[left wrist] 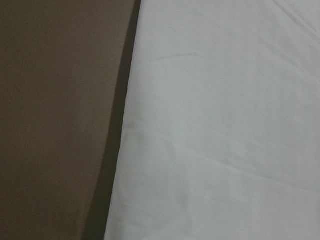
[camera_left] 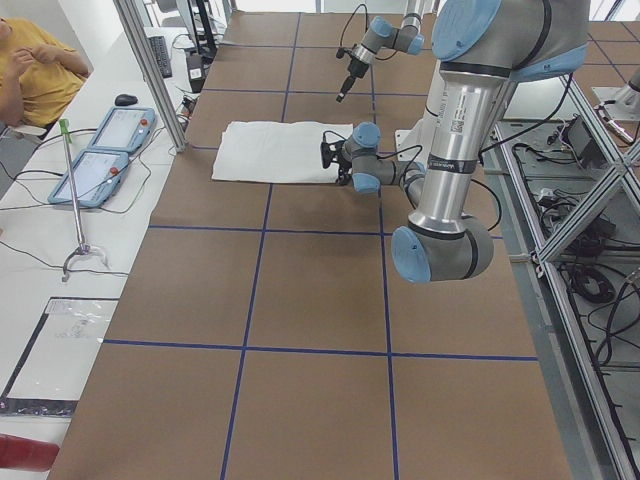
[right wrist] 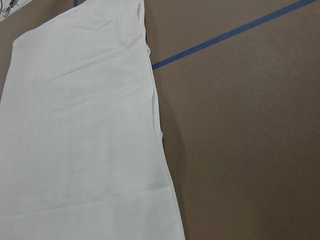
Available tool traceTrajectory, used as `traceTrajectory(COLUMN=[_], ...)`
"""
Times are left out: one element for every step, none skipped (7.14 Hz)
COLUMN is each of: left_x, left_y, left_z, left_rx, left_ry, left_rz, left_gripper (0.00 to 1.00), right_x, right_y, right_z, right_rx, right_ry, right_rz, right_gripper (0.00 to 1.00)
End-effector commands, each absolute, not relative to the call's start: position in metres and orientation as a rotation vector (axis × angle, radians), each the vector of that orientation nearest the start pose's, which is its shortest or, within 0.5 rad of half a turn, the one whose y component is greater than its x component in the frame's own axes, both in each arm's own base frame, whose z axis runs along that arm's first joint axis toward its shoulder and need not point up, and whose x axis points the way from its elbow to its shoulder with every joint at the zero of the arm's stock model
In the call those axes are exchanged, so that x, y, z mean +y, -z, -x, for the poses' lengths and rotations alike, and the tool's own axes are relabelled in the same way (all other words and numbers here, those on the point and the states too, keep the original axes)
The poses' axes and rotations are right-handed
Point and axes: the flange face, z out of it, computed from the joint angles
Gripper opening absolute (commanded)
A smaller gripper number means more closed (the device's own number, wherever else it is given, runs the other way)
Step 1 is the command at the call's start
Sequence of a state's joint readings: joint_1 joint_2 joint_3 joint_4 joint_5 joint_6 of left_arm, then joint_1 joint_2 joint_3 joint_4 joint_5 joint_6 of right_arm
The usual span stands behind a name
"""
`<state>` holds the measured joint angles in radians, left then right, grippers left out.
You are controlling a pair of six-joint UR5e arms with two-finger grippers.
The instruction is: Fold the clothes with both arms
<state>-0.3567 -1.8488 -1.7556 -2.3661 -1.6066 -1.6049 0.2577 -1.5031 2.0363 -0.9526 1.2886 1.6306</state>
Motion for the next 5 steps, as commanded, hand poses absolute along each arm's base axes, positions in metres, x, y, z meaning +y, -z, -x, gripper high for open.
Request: traceTrajectory(left_x=[-0.3287, -0.3289, -0.3282, -0.3282, -0.3282], left_y=[-0.3412, -0.3426, -0.3411, -0.3397, -0.3397], left_z=[-0.5136, -0.5142, -0.5147, -0.5147, -0.5147], left_rx=[1.232, 1.23, 1.232, 1.233, 1.234], left_ry=[0.313, 0.313, 0.312, 0.311, 0.313], left_rz=[-0.164, -0.163, -0.163, -0.163, -0.162], left_gripper=[1.0, 1.0, 0.98, 0.86, 0.6], right_x=[-0.2818, -0.2819, -0.2822, -0.2822, -0.2822], right_y=[-0.3355, -0.3355, -0.3356, -0.3354, -0.3354], right_z=[0.4372, 0.4372, 0.4371, 0.437, 0.437], right_rx=[-1.121, -1.121, -1.119, -1.121, -1.121], right_ry=[-0.442, -0.443, -0.445, -0.445, -0.445], right_rz=[-0.365, -0.366, -0.369, -0.369, -0.369], right_gripper=[1.0, 1.0, 1.0, 1.0, 1.0])
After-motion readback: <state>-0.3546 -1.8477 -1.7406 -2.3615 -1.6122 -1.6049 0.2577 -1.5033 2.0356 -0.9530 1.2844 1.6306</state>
